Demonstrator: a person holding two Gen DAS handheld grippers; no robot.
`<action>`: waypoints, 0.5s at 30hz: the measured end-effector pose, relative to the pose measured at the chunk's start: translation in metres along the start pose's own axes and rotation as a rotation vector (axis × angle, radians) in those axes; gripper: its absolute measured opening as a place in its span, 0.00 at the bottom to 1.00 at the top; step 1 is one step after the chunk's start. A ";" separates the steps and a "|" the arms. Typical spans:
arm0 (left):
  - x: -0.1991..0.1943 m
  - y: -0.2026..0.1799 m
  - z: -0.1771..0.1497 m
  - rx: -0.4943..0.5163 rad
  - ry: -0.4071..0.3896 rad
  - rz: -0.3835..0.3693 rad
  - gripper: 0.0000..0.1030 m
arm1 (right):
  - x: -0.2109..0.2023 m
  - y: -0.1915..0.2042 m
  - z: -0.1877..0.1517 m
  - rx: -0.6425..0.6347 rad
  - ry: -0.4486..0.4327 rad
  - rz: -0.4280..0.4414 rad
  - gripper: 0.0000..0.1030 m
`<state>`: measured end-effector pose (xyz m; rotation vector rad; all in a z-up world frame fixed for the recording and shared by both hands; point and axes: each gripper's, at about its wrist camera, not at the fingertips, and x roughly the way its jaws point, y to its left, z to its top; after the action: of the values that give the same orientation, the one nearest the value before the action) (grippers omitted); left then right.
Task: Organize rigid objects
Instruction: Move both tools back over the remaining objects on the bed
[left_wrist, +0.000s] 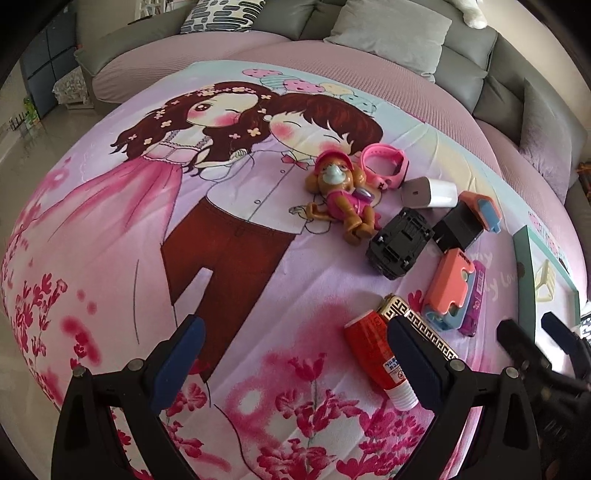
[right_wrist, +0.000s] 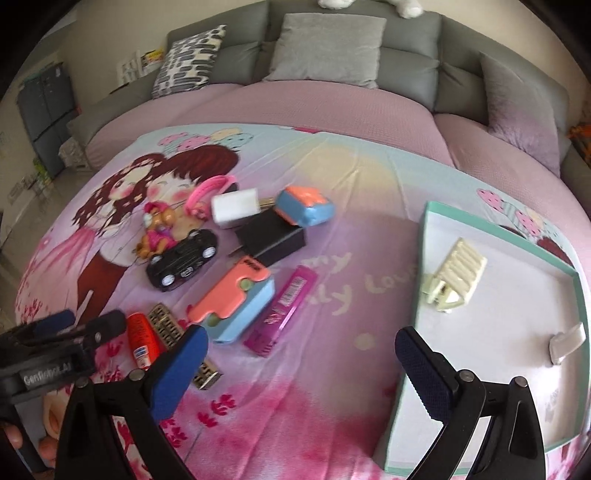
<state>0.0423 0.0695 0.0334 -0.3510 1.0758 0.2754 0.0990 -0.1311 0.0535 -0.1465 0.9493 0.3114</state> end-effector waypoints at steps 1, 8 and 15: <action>0.001 -0.003 -0.001 0.012 0.004 -0.006 0.96 | -0.001 -0.005 0.000 0.021 -0.002 0.000 1.00; 0.012 -0.040 -0.015 0.201 0.055 0.009 0.96 | -0.004 -0.013 0.002 0.055 -0.013 -0.002 1.00; 0.015 -0.033 -0.019 0.227 0.071 0.097 0.96 | -0.001 -0.001 0.000 0.020 0.008 0.041 0.95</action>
<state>0.0465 0.0318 0.0161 -0.1068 1.1830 0.2254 0.0986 -0.1319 0.0538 -0.1102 0.9643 0.3398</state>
